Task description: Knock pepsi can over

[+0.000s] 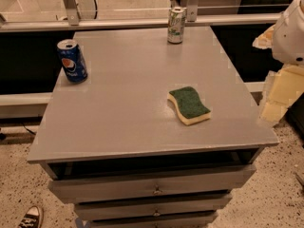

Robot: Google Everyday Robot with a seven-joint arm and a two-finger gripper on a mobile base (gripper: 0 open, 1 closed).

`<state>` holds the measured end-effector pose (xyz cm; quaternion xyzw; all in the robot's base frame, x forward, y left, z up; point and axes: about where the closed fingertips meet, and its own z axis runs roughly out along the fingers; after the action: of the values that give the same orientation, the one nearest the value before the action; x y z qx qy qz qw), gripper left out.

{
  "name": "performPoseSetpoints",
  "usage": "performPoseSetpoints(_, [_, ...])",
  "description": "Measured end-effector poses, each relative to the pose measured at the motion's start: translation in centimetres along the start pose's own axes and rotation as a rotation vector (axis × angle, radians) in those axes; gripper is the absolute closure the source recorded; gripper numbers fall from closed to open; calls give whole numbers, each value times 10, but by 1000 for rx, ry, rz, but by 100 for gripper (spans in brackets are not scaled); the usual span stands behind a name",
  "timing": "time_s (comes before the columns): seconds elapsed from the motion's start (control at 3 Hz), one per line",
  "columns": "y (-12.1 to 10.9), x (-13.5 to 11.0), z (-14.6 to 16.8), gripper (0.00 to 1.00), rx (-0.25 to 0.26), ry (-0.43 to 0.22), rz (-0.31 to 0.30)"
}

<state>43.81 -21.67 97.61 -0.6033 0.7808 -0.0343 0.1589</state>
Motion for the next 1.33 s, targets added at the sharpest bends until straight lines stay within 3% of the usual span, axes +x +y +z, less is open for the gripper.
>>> performPoseSetpoints(0.33, [0,0,0,0,0,0,0])
performPoseSetpoints(0.67, [-5,-22,18,0,-22,-89,-14])
performPoseSetpoints(1.0, [-21,-85,65,0,-83,-281,-32])
performPoseSetpoints(1.33, [-36,-165,104,0,-131,-479,-28])
